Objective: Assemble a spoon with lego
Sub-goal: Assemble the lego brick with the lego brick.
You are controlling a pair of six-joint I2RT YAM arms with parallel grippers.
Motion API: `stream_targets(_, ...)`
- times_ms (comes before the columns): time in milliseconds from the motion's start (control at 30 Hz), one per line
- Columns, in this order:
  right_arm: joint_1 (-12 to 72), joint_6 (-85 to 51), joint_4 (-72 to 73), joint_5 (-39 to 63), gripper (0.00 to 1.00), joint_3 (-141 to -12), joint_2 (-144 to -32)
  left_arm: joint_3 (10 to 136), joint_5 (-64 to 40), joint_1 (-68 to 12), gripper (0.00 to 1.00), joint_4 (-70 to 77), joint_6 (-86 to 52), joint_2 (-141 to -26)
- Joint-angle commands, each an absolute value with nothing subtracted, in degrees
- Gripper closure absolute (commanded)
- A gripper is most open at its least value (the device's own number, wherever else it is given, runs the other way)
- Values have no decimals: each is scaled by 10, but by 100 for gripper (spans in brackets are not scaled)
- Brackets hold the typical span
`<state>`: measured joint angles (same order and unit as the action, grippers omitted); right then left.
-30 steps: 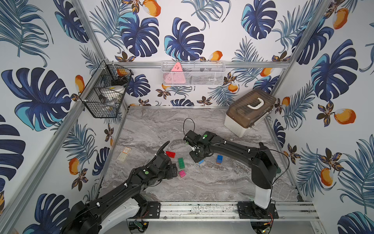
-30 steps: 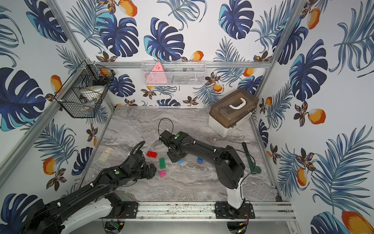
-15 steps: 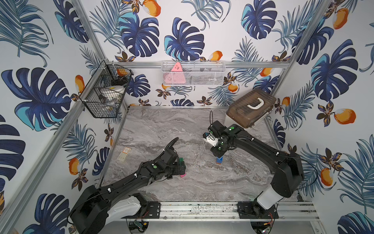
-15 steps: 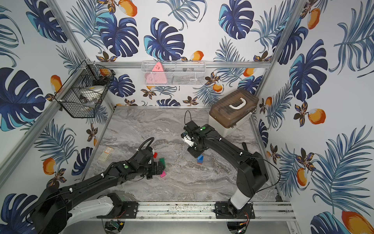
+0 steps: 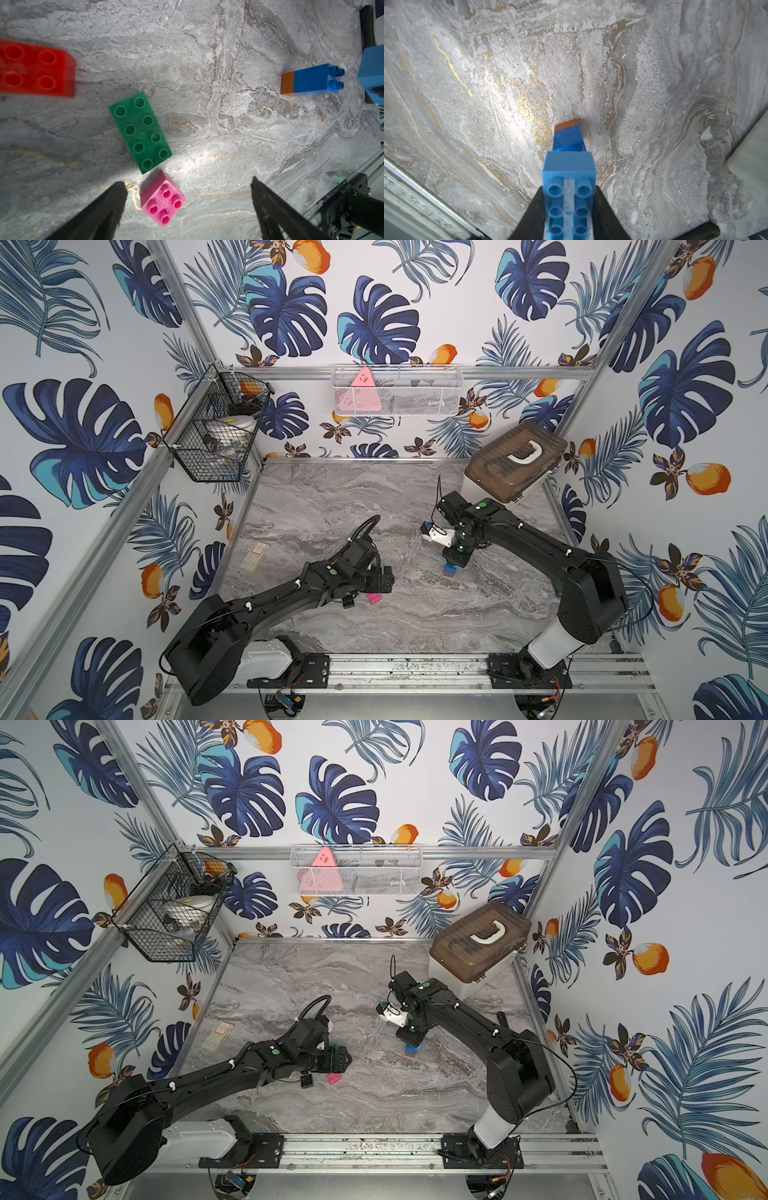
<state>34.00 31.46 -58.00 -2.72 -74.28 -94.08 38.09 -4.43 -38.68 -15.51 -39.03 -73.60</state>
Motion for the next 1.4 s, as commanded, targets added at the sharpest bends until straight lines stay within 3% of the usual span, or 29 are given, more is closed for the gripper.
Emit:
stream_targets(0,338,354,-582,-35,77,-739,-936,385,-52,-387,1,-135,-385,-741)
stream_targets(1367,337,429,-524,-29,80,-713,-944,379,-48,-394,1,-101,-399,-768)
